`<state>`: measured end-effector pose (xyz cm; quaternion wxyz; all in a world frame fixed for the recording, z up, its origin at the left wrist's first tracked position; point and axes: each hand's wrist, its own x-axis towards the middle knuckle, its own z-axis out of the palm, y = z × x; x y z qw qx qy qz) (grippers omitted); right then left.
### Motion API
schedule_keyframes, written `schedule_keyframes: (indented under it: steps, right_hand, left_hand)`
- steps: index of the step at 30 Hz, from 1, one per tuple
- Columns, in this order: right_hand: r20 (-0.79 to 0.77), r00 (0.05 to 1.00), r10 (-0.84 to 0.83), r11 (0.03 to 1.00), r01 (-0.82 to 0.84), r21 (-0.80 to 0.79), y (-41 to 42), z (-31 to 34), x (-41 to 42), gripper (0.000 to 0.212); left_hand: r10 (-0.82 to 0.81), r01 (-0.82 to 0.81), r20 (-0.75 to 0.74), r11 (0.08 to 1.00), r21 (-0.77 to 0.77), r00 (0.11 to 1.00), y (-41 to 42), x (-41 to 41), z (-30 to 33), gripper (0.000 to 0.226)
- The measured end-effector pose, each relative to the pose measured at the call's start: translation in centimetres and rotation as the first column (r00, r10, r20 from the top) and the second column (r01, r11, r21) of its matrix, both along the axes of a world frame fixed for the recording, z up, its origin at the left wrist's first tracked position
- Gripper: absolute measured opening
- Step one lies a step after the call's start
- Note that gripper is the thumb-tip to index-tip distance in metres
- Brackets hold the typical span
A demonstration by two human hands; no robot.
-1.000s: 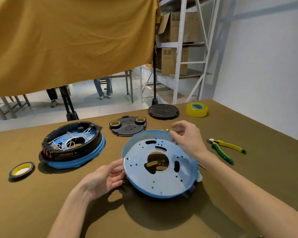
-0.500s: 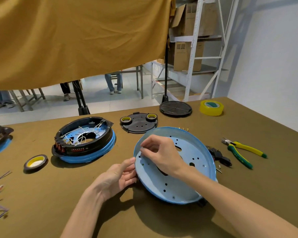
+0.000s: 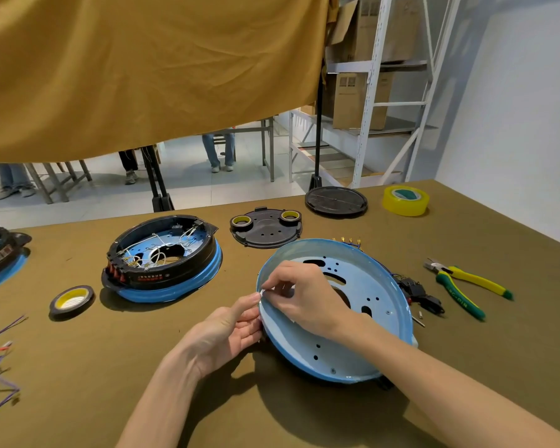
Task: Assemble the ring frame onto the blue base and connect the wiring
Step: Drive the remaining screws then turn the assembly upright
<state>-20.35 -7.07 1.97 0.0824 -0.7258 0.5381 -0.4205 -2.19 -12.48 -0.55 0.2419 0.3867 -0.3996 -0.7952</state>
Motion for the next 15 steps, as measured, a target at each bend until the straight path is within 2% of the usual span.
schedule_keyframes:
  steps: [5,9,12,15]
  right_hand:
    - [0.017,0.999,-0.045,0.994,0.043,0.097,-0.4,0.6,-0.3,0.011]
    - [0.026,0.999,-0.042,0.979,0.036,0.201,-1.0,1.1,-0.6,0.009]
    - [0.063,0.997,-0.054,0.962,0.035,0.269,-1.2,1.4,-0.8,0.01]
    - [0.027,0.999,-0.031,0.948,0.021,0.318,-1.3,1.8,-1.1,0.008]
  left_hand:
    - [-0.008,0.008,0.015,1.0,-0.003,1.0,0.0,0.0,-0.1,0.067]
    - [-0.008,0.008,0.042,1.0,-0.007,0.999,0.1,-0.1,-0.2,0.081]
    - [-0.019,0.019,0.05,1.0,0.008,0.999,0.1,-0.2,-0.2,0.075]
    - [-0.016,0.017,0.068,1.0,-0.005,0.998,0.1,-0.1,0.0,0.069]
